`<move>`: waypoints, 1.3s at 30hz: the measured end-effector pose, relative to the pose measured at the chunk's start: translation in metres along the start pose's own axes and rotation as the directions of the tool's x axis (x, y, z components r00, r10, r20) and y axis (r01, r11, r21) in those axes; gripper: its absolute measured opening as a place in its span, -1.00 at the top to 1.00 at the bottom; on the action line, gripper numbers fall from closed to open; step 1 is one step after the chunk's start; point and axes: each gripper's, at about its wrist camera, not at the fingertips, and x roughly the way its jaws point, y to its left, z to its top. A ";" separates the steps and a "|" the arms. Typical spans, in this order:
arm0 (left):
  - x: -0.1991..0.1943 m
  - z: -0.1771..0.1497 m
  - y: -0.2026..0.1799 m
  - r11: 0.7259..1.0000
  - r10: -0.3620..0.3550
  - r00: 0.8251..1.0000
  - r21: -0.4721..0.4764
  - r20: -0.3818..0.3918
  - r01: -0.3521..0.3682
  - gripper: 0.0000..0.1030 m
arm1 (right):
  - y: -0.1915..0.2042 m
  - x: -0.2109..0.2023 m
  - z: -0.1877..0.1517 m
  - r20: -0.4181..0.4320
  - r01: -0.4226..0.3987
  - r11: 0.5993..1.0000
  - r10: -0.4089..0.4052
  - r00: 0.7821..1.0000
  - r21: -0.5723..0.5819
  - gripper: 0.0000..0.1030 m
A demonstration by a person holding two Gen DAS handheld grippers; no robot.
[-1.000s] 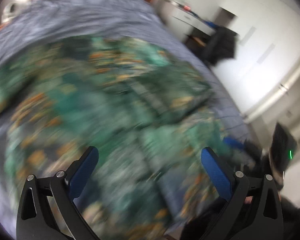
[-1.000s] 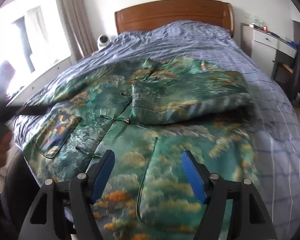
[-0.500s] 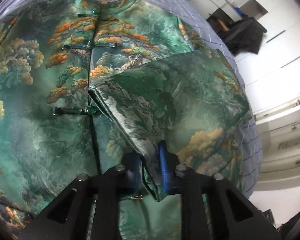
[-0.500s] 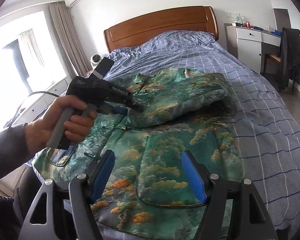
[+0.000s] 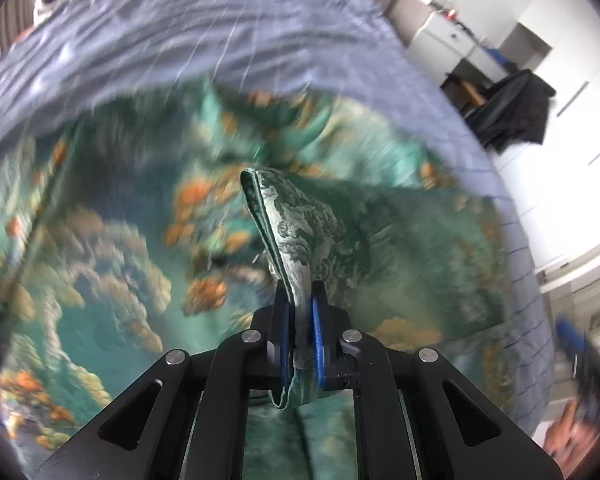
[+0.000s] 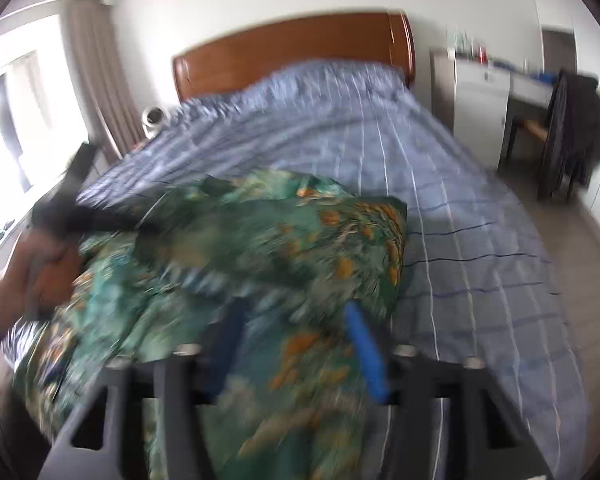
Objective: Fold large clothes
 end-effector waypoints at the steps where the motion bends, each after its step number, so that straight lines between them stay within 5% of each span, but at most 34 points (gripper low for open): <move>1: 0.008 -0.008 0.006 1.000 -0.005 1.000 -0.006 -0.010 0.005 0.84 | -0.009 0.020 0.012 -0.023 0.009 1.000 -0.009 1.000 0.019 0.40; 4: 0.017 -0.018 0.013 1.000 -0.005 1.000 -0.002 -0.007 0.005 0.83 | -0.030 0.072 0.043 -0.055 0.019 0.999 -0.016 0.998 0.050 0.63; 12: 0.029 -0.024 0.008 0.999 0.023 1.000 0.028 0.006 -0.023 0.80 | -0.034 0.175 0.088 -0.100 0.007 0.997 0.001 0.995 0.082 0.63; 16: 0.029 -0.026 0.005 0.998 0.036 0.999 0.048 0.018 -0.037 0.80 | -0.042 0.226 0.077 -0.279 0.028 0.991 0.009 0.960 0.129 0.67; 28: 0.029 -0.027 0.008 0.998 0.042 0.999 0.040 0.020 -0.043 0.78 | -0.018 0.148 0.028 -0.302 -0.005 1.000 0.012 0.953 0.025 0.67; 32: 0.030 -0.028 0.005 0.997 0.056 0.998 0.049 0.018 -0.057 0.78 | -0.011 0.121 0.006 -0.352 -0.034 0.999 0.038 0.935 0.017 0.67; 39: 0.034 -0.028 0.002 0.995 0.076 0.997 0.056 0.025 -0.077 0.74 | -0.007 0.135 -0.018 -0.381 0.011 1.000 -0.016 0.924 -0.016 0.67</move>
